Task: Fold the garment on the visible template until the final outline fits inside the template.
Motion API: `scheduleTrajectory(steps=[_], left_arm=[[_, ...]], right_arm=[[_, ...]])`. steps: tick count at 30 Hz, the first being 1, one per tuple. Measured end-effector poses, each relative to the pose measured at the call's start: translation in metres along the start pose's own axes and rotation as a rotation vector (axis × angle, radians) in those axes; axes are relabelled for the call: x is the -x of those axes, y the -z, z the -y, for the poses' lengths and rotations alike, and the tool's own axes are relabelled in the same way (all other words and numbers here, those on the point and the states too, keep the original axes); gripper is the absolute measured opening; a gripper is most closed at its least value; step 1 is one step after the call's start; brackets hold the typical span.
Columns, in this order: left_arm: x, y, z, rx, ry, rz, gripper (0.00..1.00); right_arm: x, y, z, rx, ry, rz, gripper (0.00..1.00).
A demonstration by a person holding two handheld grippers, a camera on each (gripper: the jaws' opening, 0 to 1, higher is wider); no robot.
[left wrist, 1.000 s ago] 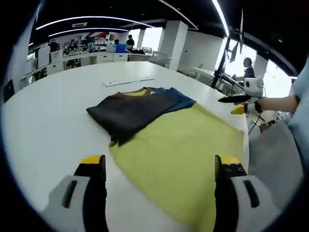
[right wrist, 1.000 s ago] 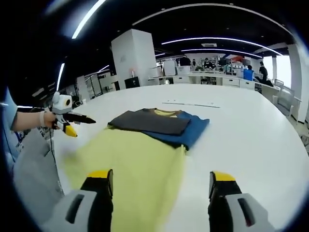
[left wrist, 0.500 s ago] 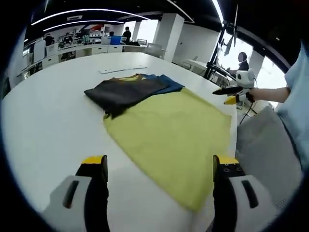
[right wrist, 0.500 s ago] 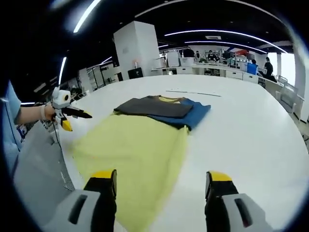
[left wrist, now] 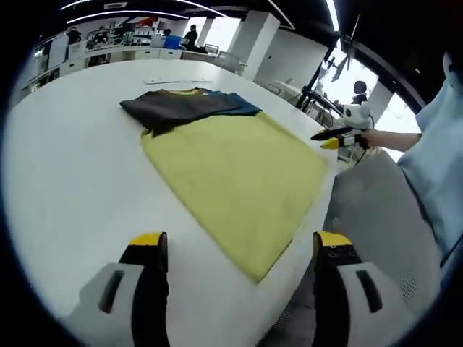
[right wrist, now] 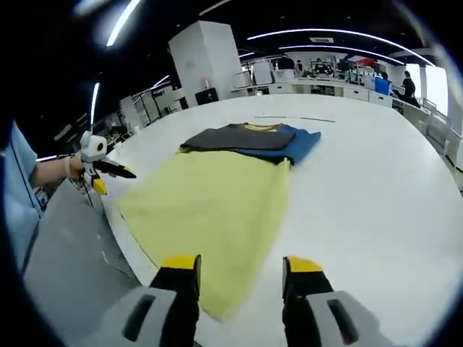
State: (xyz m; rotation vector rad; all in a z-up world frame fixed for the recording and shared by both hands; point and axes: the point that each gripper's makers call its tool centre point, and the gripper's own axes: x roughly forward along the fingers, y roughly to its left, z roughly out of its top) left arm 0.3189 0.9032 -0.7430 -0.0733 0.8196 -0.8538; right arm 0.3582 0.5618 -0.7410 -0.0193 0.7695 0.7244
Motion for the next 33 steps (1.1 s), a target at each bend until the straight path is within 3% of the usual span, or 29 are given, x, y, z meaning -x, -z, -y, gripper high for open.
scheduleTrajectory(steps=[7, 14, 26, 33], left_arm=[[0.004, 0.014, 0.006, 0.045, 0.005, -0.012, 0.70], [0.003, 0.023, 0.020, 0.114, 0.050, -0.046, 0.44], [0.002, 0.032, 0.019, 0.282, 0.045, -0.048, 0.28], [-0.003, 0.031, 0.017, 0.378, 0.061, -0.029, 0.19]], right_arm=[[0.005, 0.015, -0.003, -0.019, -0.026, -0.039, 0.36], [0.008, 0.028, -0.009, -0.036, -0.047, -0.075, 0.30], [0.007, 0.040, -0.015, -0.076, -0.064, -0.099, 0.22], [0.001, 0.043, -0.016, -0.109, -0.069, -0.108, 0.10]])
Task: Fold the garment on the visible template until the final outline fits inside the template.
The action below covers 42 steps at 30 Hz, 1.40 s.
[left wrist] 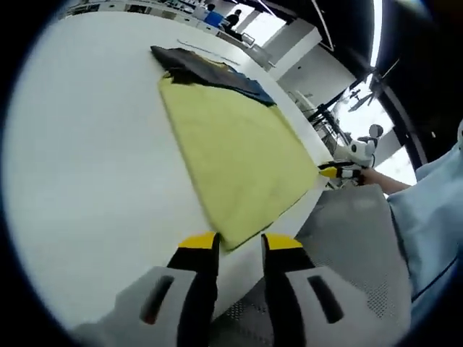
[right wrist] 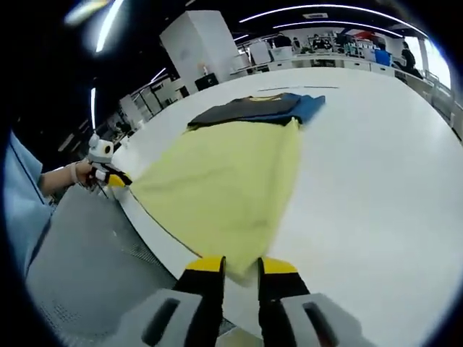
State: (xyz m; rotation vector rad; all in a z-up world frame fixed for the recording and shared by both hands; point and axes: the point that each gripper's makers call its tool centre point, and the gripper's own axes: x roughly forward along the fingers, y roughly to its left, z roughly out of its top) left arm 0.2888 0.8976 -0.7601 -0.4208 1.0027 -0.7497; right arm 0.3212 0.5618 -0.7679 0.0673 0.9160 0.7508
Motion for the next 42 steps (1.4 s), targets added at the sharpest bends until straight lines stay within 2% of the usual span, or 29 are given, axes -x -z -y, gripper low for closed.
scheduleTrajectory(steps=[3, 6, 8, 9, 11, 16, 21, 26, 31, 37, 39, 40, 42], left_arm=[[-0.002, 0.001, -0.003, 0.022, -0.006, -0.002, 0.12], [-0.005, 0.005, -0.007, 0.034, -0.020, -0.020, 0.00], [-0.005, 0.005, -0.005, 0.042, -0.011, -0.013, 0.00], [-0.004, 0.005, -0.005, 0.043, -0.014, -0.017, 0.00], [-0.001, 0.004, -0.002, 0.011, -0.008, -0.016, 0.00], [0.007, -0.001, 0.010, 0.047, 0.040, 0.003, 0.00], [0.016, 0.001, 0.017, 0.051, 0.057, -0.005, 0.00], [0.025, 0.003, 0.033, 0.054, 0.113, -0.010, 0.00], [0.036, 0.008, 0.056, 0.058, 0.164, -0.042, 0.00], [0.038, 0.004, 0.055, 0.084, 0.162, -0.020, 0.00], [0.037, 0.000, 0.051, 0.100, 0.141, -0.007, 0.00], [0.037, -0.003, 0.046, 0.105, 0.110, -0.002, 0.00], [0.036, -0.012, 0.045, 0.086, 0.098, 0.024, 0.00]], right_arm=[[0.000, 0.001, 0.001, -0.007, 0.006, -0.007, 0.05], [0.001, 0.003, 0.004, -0.010, 0.017, -0.017, 0.00], [0.002, 0.003, 0.003, -0.008, 0.015, -0.017, 0.00], [0.003, 0.001, -0.001, 0.015, -0.008, -0.013, 0.00], [0.006, -0.001, -0.001, -0.005, -0.006, -0.016, 0.00], [0.016, -0.008, -0.007, -0.049, -0.024, -0.001, 0.00], [0.027, -0.010, -0.015, -0.083, -0.050, -0.003, 0.00], [0.042, -0.008, -0.030, -0.142, -0.099, -0.025, 0.00], [0.058, -0.003, -0.042, -0.195, -0.138, -0.051, 0.00], [0.059, -0.003, -0.039, -0.232, -0.143, -0.050, 0.00], [0.058, -0.008, -0.039, -0.250, -0.153, -0.034, 0.00], [0.058, -0.011, -0.039, -0.255, -0.155, -0.026, 0.00], [0.058, -0.021, -0.035, -0.281, -0.153, 0.008, 0.00]])
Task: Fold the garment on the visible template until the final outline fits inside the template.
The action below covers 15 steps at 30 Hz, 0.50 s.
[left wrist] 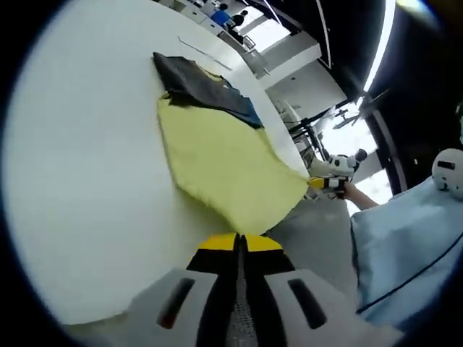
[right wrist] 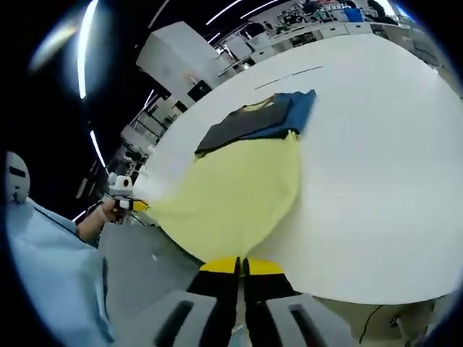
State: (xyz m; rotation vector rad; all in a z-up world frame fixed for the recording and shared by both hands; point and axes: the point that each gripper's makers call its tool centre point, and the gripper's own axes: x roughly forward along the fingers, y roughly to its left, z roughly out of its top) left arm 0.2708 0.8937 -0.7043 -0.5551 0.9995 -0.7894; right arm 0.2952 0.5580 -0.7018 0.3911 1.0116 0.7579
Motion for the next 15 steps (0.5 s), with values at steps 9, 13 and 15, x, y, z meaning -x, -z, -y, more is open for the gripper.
scheduleTrajectory(steps=[9, 13, 15], left_arm=[[0.009, -0.067, 0.010, -0.011, 0.024, 0.155, 0.00], [0.011, -0.109, 0.008, -0.014, 0.040, 0.240, 0.00], [0.012, -0.131, 0.005, -0.001, 0.045, 0.280, 0.00]], right_arm=[[0.016, -0.088, -0.026, -0.107, -0.119, 0.266, 0.00], [0.015, -0.128, -0.024, -0.133, -0.153, 0.334, 0.00], [0.011, -0.145, -0.020, -0.105, -0.133, 0.349, 0.00]])
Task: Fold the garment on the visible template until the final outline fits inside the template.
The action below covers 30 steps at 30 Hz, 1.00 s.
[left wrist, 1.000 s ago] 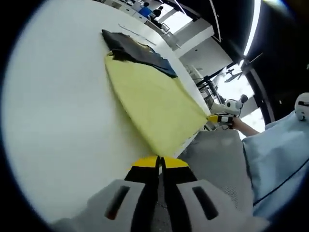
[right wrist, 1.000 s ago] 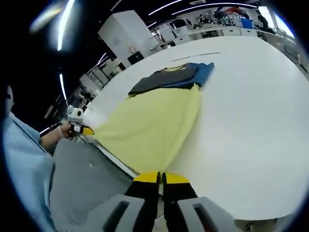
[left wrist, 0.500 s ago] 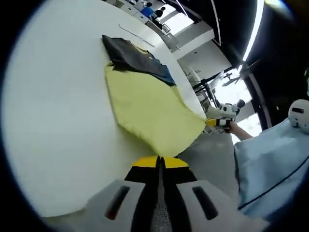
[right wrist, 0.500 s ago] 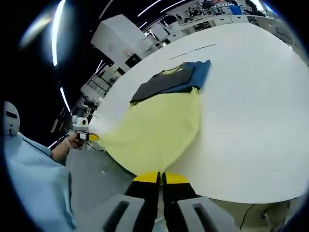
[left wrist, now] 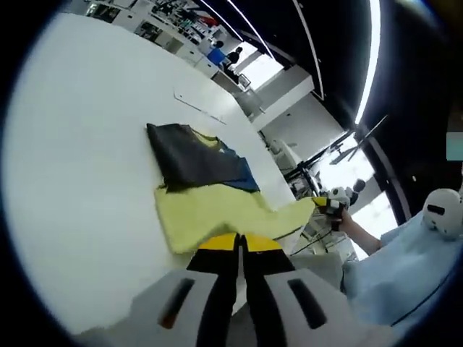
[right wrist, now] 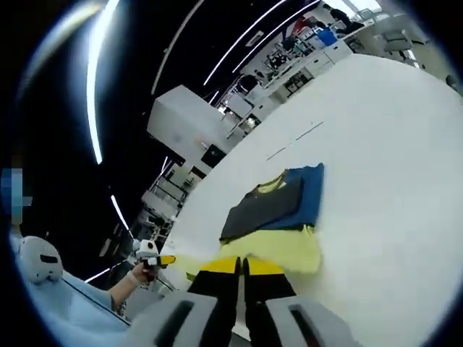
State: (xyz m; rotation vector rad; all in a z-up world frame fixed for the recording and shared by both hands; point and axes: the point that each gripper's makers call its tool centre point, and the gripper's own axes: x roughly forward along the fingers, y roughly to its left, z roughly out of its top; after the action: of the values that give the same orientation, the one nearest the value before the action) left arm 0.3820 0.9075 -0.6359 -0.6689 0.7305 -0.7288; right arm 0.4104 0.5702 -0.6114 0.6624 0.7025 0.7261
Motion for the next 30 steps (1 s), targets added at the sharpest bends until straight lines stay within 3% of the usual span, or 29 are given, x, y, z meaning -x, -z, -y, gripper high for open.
scheduleTrajectory(steps=[3, 7, 14, 18, 25, 30], left_arm=[[-0.008, -0.031, -0.008, -0.010, 0.005, 0.047, 0.00], [-0.020, -0.059, -0.020, -0.022, -0.013, 0.083, 0.00], [-0.045, -0.100, -0.049, 0.050, -0.055, 0.143, 0.00], [-0.061, -0.116, -0.061, 0.038, -0.074, 0.148, 0.00], [-0.084, -0.133, -0.089, 0.087, -0.124, 0.195, 0.00], [-0.099, -0.139, -0.112, 0.143, -0.151, 0.219, 0.00]], right_arm=[[-0.011, -0.021, -0.003, 0.014, -0.014, 0.035, 0.00], [-0.032, -0.051, 0.002, 0.045, -0.011, 0.073, 0.00], [-0.068, -0.089, 0.036, 0.098, 0.039, 0.076, 0.00], [-0.081, -0.104, 0.050, 0.104, 0.061, 0.085, 0.00], [-0.109, -0.123, 0.081, 0.102, 0.099, 0.095, 0.00], [-0.127, -0.123, 0.099, 0.090, 0.132, 0.076, 0.00]])
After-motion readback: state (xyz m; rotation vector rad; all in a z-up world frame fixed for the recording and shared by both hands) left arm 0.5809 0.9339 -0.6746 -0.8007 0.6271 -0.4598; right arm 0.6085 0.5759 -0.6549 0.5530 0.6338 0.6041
